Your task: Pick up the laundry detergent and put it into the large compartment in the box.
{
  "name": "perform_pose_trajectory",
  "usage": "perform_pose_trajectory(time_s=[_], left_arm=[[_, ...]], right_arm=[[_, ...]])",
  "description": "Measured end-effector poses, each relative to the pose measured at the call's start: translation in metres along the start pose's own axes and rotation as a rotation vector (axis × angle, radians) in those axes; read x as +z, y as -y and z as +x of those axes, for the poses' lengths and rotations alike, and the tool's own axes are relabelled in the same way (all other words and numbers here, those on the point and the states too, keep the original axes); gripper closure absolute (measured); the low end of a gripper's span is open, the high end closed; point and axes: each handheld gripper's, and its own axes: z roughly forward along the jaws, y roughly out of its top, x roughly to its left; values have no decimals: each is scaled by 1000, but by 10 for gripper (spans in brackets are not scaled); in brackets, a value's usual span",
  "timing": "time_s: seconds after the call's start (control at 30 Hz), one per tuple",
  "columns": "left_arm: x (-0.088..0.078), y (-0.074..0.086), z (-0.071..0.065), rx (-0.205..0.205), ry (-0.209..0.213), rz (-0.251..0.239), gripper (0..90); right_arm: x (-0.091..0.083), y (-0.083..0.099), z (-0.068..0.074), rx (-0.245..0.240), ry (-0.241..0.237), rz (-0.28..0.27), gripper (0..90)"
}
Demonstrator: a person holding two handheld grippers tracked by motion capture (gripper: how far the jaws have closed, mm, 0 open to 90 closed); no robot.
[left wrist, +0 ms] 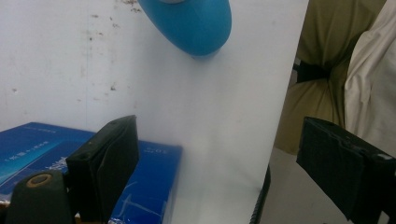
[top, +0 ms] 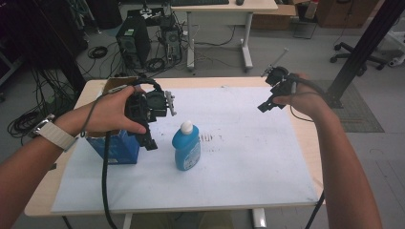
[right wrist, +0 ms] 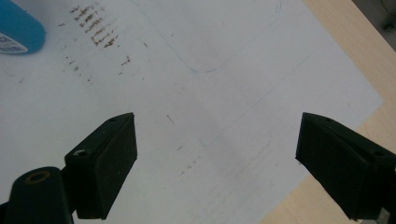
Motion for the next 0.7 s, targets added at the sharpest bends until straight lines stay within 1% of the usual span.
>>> perform_pose_trajectory(time_s=[0.27,0.43,0.6,0.7], left_arm=[[-3,-1,1,-8,2,-8,130],[-7,-3,-1,-21,-7,-12,126],[-9,-5,-1,-51,-14,-11,101],[-9,-6,-2,-76,-19,-8,91]], right_arm=[[2,0,-1,1,-1,-1,125],[4,0,-2,1,2,-2,125],[3,0,-2,-2,2,-7,122],[4,1,-1,-4,1,-10,117]])
